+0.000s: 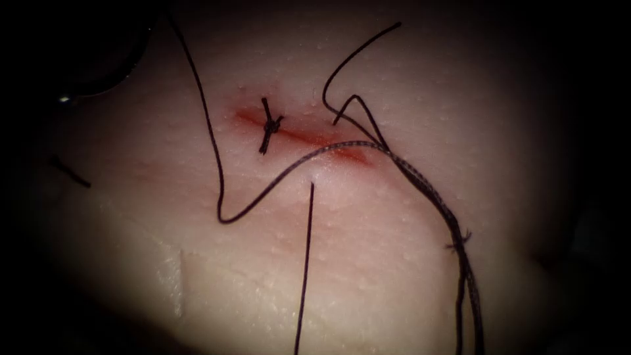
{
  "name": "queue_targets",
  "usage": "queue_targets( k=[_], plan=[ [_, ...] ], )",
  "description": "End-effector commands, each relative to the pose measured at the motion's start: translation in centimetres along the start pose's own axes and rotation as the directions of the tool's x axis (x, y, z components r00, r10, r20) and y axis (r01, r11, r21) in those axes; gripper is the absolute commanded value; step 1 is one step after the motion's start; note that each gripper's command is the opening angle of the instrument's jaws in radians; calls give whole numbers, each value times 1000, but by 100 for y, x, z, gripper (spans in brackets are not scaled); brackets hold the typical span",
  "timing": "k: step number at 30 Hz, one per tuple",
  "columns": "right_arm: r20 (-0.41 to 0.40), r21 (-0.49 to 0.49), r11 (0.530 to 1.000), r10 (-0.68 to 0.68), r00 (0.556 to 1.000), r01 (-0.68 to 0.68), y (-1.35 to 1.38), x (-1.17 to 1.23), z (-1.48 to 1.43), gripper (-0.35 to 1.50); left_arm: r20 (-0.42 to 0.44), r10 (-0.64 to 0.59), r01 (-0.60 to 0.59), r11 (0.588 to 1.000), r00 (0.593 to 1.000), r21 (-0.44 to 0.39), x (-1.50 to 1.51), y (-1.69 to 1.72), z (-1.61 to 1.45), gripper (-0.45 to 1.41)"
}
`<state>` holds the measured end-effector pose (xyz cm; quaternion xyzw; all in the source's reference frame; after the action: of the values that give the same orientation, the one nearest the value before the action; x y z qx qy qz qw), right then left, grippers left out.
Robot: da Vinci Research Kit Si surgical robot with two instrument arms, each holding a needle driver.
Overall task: Wound Closure
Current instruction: Right end-effector grabs and pulls suture through until short tail remains on top side
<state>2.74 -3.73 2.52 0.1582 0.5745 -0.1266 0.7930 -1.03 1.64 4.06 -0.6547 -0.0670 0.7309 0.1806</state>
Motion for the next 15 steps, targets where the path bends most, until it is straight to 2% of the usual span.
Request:
queue_targets(
  k=[1, 3, 5, 9, 15],
  plan=[
    [17, -59, 997, 43, 999, -42, 15, -8, -5, 86, 1, -4, 4, 1000, 1000, -1, -6, 8, 5, -45],
    [14, -98, 992, 76, 997, -74, 31, -13, -17, 108, 0, -4, 4, 1000, 1000, -1, -6, 7, 5, -45],
    [3, -148, 984, 104, 995, -102, 52, -23, -36, 114, 1, -4, 4, 1000, 1000, -1, -6, 7, 5, -45],
    [-15, -213, 965, 152, 988, -152, 93, -43, -66, 113, 0, -4, 4, 1000, 1000, -1, -6, 7, 5, -45],
    [-7, -261, 949, 182, 983, -178, 133, -72, -74, 109, 1, -4, 4, 1000, 1000, -1, -6, 7, 5, -45]
  ],
)
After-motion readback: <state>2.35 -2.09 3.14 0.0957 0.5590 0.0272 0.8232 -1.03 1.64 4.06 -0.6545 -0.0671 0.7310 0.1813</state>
